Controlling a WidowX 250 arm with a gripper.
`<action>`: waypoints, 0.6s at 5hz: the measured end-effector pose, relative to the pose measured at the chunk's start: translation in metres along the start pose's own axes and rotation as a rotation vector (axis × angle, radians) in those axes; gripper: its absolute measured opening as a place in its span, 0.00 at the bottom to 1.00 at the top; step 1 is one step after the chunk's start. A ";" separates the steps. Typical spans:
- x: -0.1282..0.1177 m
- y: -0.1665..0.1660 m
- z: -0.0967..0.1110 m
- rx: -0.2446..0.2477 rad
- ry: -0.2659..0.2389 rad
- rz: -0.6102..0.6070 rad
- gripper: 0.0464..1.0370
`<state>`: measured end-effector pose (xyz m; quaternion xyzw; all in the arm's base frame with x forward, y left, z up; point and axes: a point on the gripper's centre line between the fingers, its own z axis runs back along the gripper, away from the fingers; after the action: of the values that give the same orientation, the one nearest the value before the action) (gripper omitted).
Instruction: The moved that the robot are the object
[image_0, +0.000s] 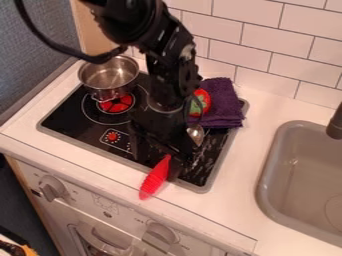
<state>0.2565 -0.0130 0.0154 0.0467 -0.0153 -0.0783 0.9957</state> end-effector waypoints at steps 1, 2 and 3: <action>-0.003 -0.002 -0.004 -0.009 -0.006 0.031 0.89; -0.002 -0.002 -0.004 -0.012 -0.016 0.047 0.62; -0.004 -0.002 -0.008 -0.014 -0.002 0.050 0.35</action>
<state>0.2529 -0.0141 0.0075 0.0392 -0.0170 -0.0537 0.9976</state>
